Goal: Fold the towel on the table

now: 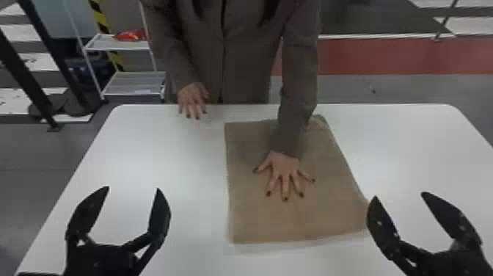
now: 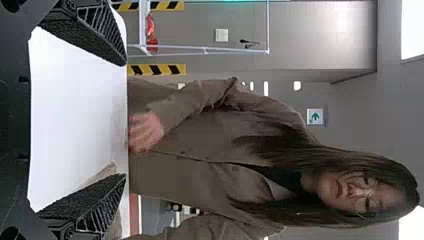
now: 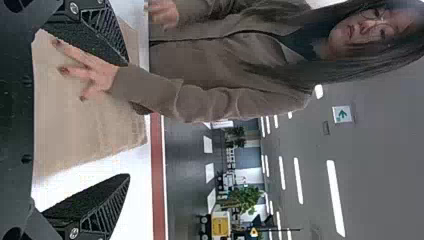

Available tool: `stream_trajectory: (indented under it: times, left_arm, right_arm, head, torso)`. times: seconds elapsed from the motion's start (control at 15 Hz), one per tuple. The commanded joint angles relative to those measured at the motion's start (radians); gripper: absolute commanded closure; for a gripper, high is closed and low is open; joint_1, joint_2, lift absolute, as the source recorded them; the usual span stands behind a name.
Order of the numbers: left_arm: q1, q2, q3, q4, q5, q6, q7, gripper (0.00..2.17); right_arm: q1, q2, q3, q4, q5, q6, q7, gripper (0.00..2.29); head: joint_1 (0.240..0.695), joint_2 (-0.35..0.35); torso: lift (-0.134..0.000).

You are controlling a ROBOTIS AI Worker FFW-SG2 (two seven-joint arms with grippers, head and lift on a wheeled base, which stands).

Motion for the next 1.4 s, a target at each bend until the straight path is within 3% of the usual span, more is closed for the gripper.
stream_trajectory:
  times: [0.0, 0.8, 1.13, 1.33]
  left_arm:
    - [0.000, 0.000, 0.000, 0.002, 0.001, 0.000, 0.000, 0.08]
    - [-0.034, 0.002, 0.003, 0.048, 0.004, 0.000, -0.006, 0.08]
    - [-0.151, 0.011, 0.003, 0.181, 0.010, -0.006, -0.037, 0.09]
    - [-0.240, 0.014, 0.006, 0.256, 0.061, 0.006, -0.080, 0.09]
  right_arm:
    - [-0.003, 0.002, 0.000, 0.005, 0.000, -0.001, 0.000, 0.09]
    - [-0.042, 0.010, 0.012, 0.042, 0.009, 0.027, 0.000, 0.09]
    - [-0.189, 0.033, 0.071, 0.138, 0.080, 0.131, -0.002, 0.09]
    - [-0.333, 0.051, 0.141, 0.235, 0.129, 0.236, -0.009, 0.09]
  head:
    - [0.695, 0.045]
    - [0.695, 0.046]
    - [0.695, 0.060]
    - [0.695, 0.092]
  torso:
    - [-0.123]
    - [-0.123]
    - [-0.123]
    - [-0.123]
